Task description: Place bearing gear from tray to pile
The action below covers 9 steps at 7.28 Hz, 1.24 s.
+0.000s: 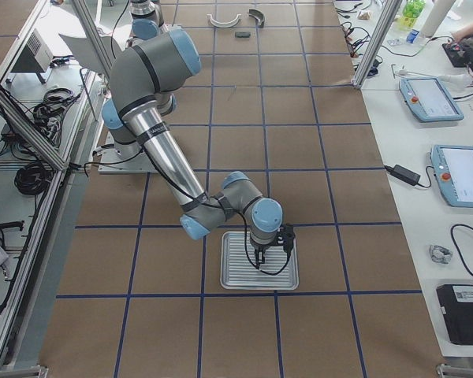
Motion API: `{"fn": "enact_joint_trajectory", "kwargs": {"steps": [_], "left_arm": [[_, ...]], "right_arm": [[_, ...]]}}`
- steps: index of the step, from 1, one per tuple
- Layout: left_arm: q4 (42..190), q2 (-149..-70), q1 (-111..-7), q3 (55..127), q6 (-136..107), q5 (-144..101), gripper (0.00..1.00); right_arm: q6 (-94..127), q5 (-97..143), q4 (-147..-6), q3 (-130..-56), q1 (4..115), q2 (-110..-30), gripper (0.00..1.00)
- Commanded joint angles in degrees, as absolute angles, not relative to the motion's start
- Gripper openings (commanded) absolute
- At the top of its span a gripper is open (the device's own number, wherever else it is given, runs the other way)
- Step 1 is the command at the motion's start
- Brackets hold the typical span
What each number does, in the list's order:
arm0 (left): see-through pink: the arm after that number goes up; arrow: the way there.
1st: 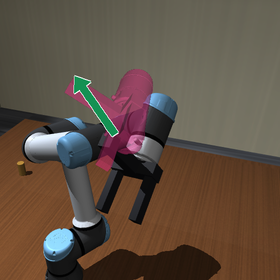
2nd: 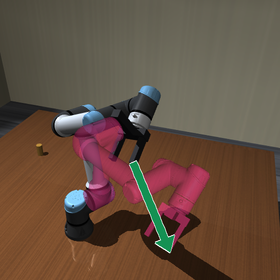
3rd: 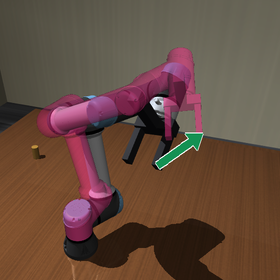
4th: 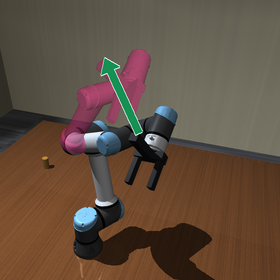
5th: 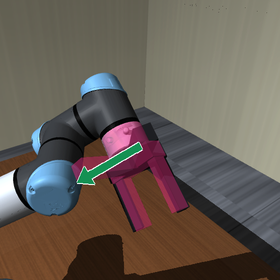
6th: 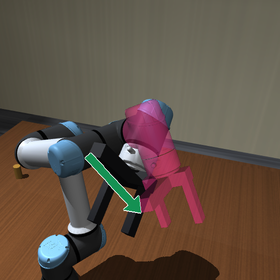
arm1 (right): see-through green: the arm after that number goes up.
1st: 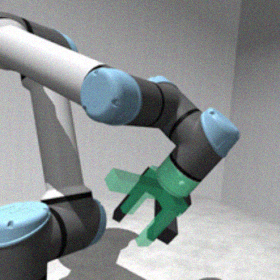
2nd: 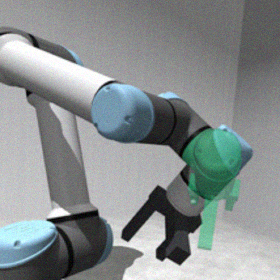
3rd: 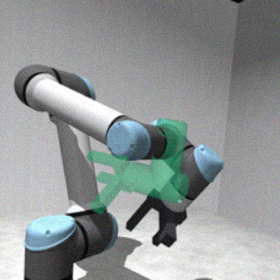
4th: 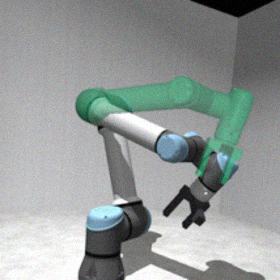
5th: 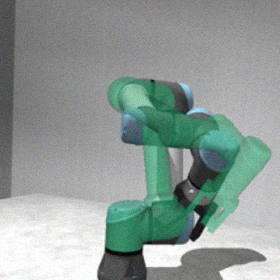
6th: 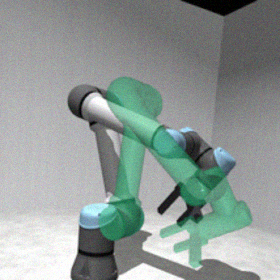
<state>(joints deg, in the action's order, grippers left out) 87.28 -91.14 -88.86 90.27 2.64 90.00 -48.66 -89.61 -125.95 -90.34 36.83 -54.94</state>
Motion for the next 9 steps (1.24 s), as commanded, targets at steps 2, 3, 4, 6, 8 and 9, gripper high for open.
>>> {"fn": "enact_joint_trajectory", "kwargs": {"steps": [2,3,4,6,8,9], "left_arm": [[87.3,-91.1,-88.9,90.3,2.6,90.0,1.00],[87.3,-91.1,-88.9,90.3,2.6,90.0,1.00],[87.3,-91.1,-88.8,90.3,2.6,90.0,1.00],[87.3,-91.1,-88.8,90.3,2.6,90.0,1.00],[87.3,-91.1,-88.8,90.3,2.6,90.1,1.00],[87.3,-91.1,-88.8,90.3,2.6,90.1,1.00]], "right_arm": [[-48.9,-89.7,-125.9,-90.6,36.8,-55.2,0.07],[-49.3,-89.9,-125.5,-90.9,36.8,-55.5,0.00],[-49.2,-91.4,-125.2,-90.7,36.8,-55.7,0.00],[-49.0,-91.6,-123.6,-91.5,38.2,-61.7,0.00],[-45.8,-91.8,-122.4,-93.2,44.2,-64.2,0.00],[-41.9,-91.7,-121.5,-93.5,48.7,-65.4,0.00]]}}
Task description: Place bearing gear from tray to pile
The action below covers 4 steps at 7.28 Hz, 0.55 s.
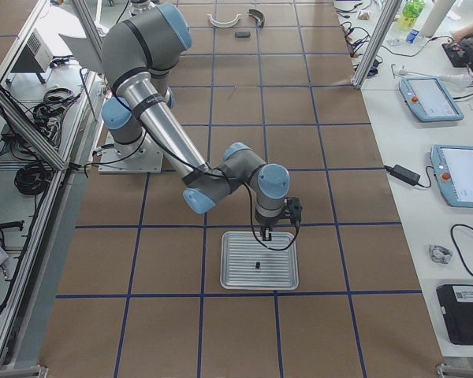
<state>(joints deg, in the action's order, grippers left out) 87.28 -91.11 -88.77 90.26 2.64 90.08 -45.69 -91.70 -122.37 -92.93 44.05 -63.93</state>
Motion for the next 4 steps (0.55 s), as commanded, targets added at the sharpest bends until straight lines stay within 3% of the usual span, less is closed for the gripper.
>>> {"fn": "enact_joint_trajectory", "kwargs": {"steps": [1,4], "left_arm": [[87.3,-91.1,-88.8,90.3,2.6,90.1,1.00],[87.3,-91.1,-88.8,90.4,2.6,90.2,1.00]], "right_arm": [[-37.5,-91.8,-117.2,-94.2,52.6,-68.6,0.00],[-16.0,-91.5,-115.5,-96.4,69.7,-71.5,0.00]]}}
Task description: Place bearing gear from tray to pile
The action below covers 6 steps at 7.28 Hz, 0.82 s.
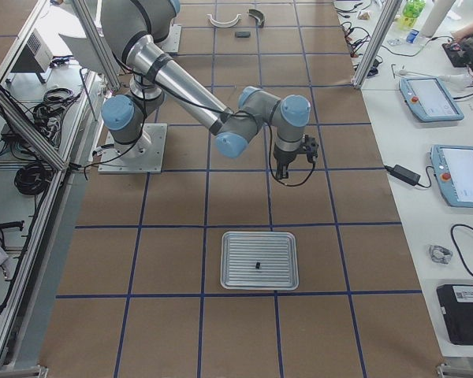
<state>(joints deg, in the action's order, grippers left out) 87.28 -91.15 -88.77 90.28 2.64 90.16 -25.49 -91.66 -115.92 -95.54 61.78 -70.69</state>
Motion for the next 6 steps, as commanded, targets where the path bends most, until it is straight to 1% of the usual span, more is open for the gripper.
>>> {"fn": "enact_joint_trajectory", "kwargs": {"steps": [1,6], "left_arm": [[87.3,-91.1,-88.8,90.4,2.6,90.3,1.00],[87.3,-91.1,-88.8,90.3,2.7,90.4,1.00]], "right_arm": [[-9.6,-91.6,-115.9,-96.3,76.4,-71.5,0.00],[11.6,-90.2,-116.3,-96.4,97.4,-71.9,0.00]]}}
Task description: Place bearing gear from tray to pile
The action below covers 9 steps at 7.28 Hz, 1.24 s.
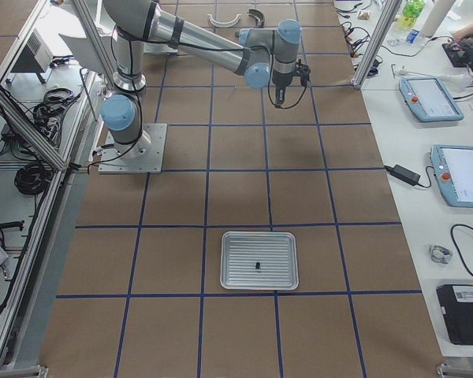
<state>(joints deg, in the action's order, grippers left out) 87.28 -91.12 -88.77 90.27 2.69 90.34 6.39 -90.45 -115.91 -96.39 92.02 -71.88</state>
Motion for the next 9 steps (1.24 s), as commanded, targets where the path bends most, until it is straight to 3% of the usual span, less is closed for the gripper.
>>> {"fn": "enact_joint_trajectory", "kwargs": {"steps": [1,9], "left_arm": [[87.3,-91.1,-88.8,90.3,2.7,90.4,1.00],[87.3,-91.1,-88.8,90.3,2.7,90.4,1.00]], "right_arm": [[13.3,-90.1,-116.5,-96.4,101.2,-71.4,0.00],[25.3,-85.6,-126.0,-96.9,112.7,-61.5,0.08]]}}
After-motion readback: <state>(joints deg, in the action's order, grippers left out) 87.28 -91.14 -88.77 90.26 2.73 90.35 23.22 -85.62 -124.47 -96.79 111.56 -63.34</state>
